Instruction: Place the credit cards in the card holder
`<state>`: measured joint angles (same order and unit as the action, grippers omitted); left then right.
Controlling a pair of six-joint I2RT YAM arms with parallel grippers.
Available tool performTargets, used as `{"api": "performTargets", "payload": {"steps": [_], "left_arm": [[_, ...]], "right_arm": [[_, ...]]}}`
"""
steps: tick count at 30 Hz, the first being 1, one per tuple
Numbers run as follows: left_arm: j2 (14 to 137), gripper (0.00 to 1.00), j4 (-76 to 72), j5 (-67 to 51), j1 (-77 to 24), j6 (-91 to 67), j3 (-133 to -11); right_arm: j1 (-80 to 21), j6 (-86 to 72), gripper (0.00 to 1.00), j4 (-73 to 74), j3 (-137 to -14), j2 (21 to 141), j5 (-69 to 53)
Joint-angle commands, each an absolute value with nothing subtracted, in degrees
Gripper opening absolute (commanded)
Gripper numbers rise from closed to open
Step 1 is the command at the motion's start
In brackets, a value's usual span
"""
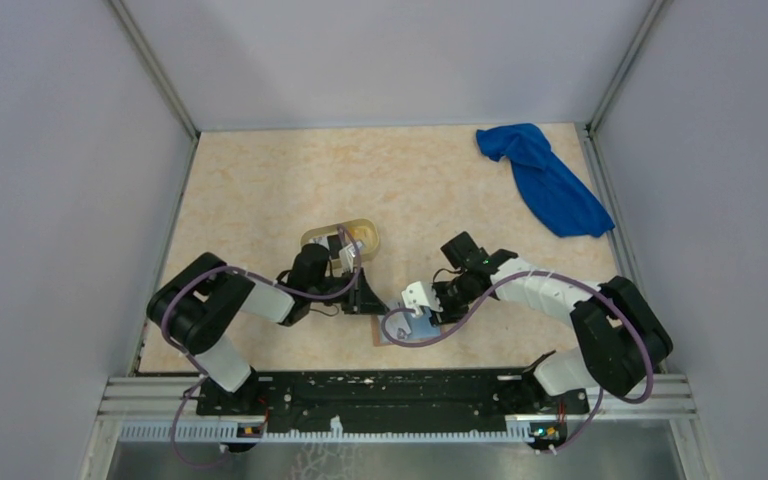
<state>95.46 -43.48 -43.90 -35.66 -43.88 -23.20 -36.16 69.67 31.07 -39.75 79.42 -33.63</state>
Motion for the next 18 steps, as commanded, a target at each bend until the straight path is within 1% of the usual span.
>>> {"api": "performTargets", "payload": {"steps": [1, 18], "left_arm": [[96.9, 0.00, -44.6, -43.7, -36.5, -43.7, -24.6], [101.0, 0.00, -49.6, -42.6, -38.1, -48.1, -24.7]], "right_arm": [[-36.9, 70.8, 0.46, 31.6, -40.8, 80.1, -34.2], [-37.1, 71.0, 0.46, 32.0, -40.9, 80.6, -34.1]]}}
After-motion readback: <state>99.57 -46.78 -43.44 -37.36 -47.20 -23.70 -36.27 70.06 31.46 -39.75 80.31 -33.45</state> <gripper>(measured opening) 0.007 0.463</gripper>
